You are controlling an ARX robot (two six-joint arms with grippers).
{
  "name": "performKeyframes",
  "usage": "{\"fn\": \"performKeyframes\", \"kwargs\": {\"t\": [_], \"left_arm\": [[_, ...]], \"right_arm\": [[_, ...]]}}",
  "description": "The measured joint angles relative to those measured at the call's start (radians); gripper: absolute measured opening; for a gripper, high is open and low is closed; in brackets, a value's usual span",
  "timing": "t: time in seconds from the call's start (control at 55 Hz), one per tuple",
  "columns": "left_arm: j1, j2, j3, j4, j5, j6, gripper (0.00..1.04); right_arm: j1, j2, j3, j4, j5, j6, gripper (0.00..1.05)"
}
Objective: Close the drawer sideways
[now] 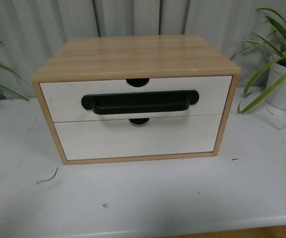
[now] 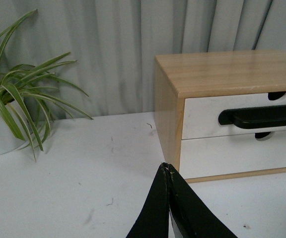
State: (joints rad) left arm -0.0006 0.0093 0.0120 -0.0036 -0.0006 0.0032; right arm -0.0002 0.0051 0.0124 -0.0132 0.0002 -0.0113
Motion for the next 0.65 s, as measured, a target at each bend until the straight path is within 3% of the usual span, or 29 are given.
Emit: {"fn": "performKeyframes", "kwargs": {"t": [0.309,0.345,0.436,0.545,0.564,0.618,0.636,0.655], "left_arm": [[0.000,0.000,0.000,0.000,0.000,0.000,0.02],[0.000,0.000,0.000,0.000,0.000,-0.001,0.04],[0.000,0.000,0.000,0.000,0.000,-0.001,0.29],[0.000,0.000,0.000,0.000,0.000,-0.001,0.49],[0.000,0.000,0.000,0.000,0.000,-0.001,0.55],[0.000,0.000,0.000,0.000,0.000,-0.001,0.92],[0.000,0.000,0.000,0.000,0.000,0.000,1.00],[0.000,0.000,0.000,0.000,0.000,0.000,0.97]], "right_arm": [[0.000,-0.001,0.000,0.009,0.000,0.000,0.02],[0.000,-0.001,0.000,0.009,0.000,0.000,0.07],[0.000,-0.001,0.000,0.009,0.000,0.000,0.33],[0.000,-0.001,0.000,0.009,0.000,0.000,0.53],[0.000,-0.001,0.000,0.009,0.000,0.000,0.58],[0.000,-0.001,0.000,0.009,0.000,0.000,0.97],[0.000,-0.001,0.000,0.009,0.000,0.001,0.99],[0.000,-0.001,0.000,0.009,0.000,0.001,0.98]]}}
